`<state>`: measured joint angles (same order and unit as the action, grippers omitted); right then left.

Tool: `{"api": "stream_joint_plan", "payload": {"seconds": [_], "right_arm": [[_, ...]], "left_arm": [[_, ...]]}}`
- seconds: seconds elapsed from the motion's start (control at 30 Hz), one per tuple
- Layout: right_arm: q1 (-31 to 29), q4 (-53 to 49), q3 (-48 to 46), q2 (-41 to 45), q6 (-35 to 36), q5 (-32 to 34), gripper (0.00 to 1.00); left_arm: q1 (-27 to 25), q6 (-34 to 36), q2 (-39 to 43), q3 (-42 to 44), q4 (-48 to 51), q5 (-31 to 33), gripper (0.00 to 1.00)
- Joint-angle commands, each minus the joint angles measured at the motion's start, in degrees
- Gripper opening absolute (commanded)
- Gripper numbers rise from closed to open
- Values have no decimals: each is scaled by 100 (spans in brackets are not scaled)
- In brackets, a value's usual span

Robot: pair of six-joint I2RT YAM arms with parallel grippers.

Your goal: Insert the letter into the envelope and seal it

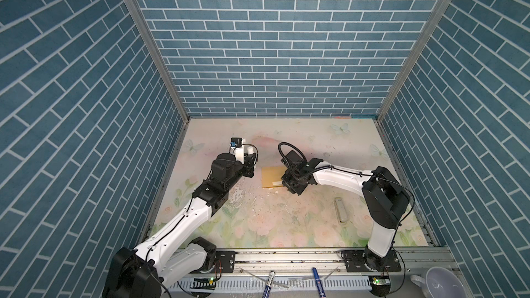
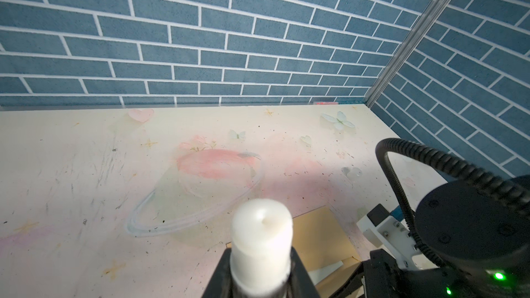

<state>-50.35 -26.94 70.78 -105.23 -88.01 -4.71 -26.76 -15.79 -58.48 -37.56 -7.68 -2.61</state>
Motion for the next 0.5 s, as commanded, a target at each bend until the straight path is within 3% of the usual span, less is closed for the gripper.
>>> {"api": "stream_joint_plan", "payload": {"seconds": [0.0, 0.2, 0.37, 0.47], "right_arm": [[19, 44, 34, -15, 45, 93, 17], [66, 172, -80, 102, 828, 143, 0], [274, 309, -188, 330, 2140, 167, 0], [477, 463, -224, 497, 3283, 5, 0]], "left_arm": [[7, 67, 59, 88, -181, 28, 0], [13, 50, 61, 92, -190, 6, 0], [13, 43, 56, 85, -190, -53, 0], [13, 36, 47, 105, -232, -105, 0]]}}
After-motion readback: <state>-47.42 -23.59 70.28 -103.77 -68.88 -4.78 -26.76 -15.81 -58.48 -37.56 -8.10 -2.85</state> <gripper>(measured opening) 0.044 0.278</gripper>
